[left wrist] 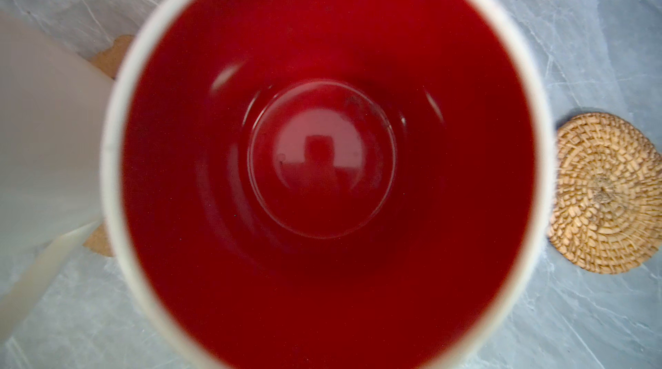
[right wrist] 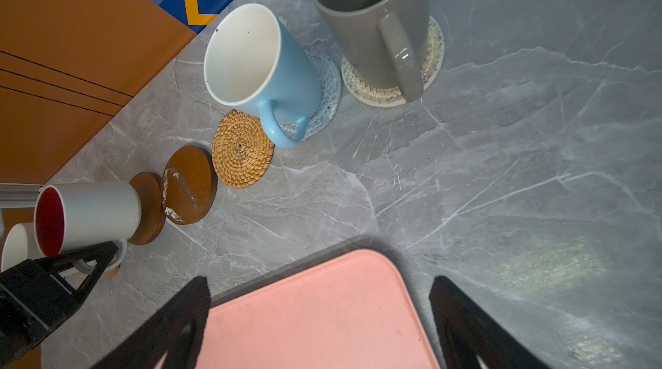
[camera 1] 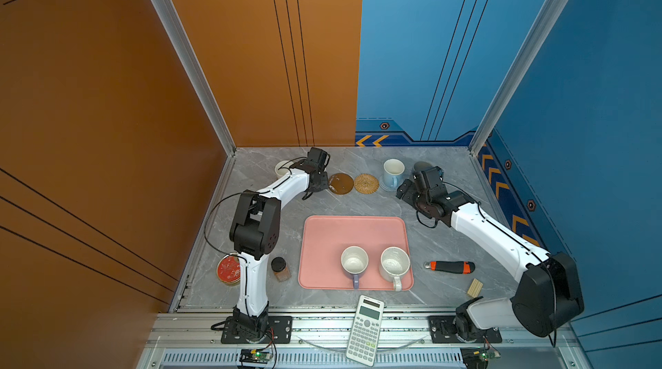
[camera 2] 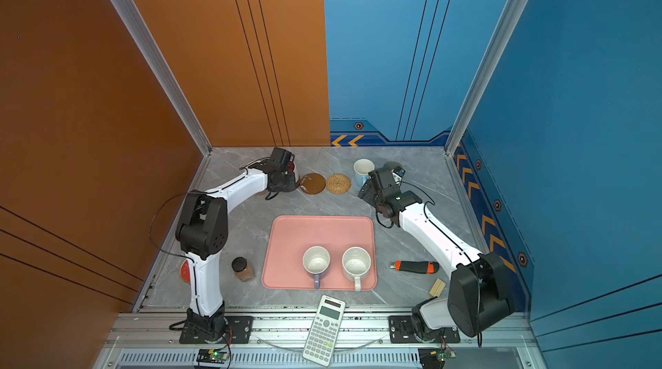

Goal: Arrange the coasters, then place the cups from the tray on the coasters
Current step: 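Carry the red-lined mug toward the wooden disc coaster with the left gripper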

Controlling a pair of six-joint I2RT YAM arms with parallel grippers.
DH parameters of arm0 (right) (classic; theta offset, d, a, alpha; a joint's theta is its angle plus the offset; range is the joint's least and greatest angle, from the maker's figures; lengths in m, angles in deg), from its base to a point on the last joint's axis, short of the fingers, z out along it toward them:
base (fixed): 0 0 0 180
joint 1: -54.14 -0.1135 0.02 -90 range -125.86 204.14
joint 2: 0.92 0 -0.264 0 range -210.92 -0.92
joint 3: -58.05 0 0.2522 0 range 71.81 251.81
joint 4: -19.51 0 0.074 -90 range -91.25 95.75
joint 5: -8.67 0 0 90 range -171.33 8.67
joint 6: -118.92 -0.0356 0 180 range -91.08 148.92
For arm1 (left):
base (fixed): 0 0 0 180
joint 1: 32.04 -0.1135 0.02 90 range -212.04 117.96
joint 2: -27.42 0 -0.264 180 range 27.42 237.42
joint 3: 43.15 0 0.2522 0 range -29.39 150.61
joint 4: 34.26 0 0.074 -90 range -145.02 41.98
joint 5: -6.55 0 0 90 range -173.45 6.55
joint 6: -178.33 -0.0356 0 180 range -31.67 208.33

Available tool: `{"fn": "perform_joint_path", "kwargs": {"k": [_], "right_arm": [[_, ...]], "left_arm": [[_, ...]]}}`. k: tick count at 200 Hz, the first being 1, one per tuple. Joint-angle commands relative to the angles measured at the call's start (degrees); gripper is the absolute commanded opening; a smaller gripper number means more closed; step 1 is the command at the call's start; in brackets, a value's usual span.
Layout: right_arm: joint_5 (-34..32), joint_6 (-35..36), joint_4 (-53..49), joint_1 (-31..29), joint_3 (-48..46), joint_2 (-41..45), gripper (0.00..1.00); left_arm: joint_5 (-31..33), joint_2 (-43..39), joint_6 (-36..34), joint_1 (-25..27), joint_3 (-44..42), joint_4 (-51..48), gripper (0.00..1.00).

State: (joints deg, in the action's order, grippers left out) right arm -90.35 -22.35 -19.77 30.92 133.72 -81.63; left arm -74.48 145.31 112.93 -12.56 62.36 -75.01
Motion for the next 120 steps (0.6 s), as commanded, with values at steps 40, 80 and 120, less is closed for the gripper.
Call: {"fn": "perform_joint_path", "kwargs": {"k": [40, 80, 120], "right_arm": [[-0.2, 0.0, -0.4, 0.3, -0.4, 1.0, 0.94], [-0.2, 0.0, -0.4, 0.3, -0.3, 0.8, 0.94], [-0.2, 0.0, -0.4, 0.3, -0.1, 0.5, 0.94]], "left_arm": [[1.2, 1.1, -1.2, -1.0, 3.0, 1.3, 0.00], [0.8, 2.0, -1.4, -1.2, 3.9, 0.9, 0.00], [1.4, 2.8, -1.5, -1.3, 4.4, 0.2, 0.00]]}}
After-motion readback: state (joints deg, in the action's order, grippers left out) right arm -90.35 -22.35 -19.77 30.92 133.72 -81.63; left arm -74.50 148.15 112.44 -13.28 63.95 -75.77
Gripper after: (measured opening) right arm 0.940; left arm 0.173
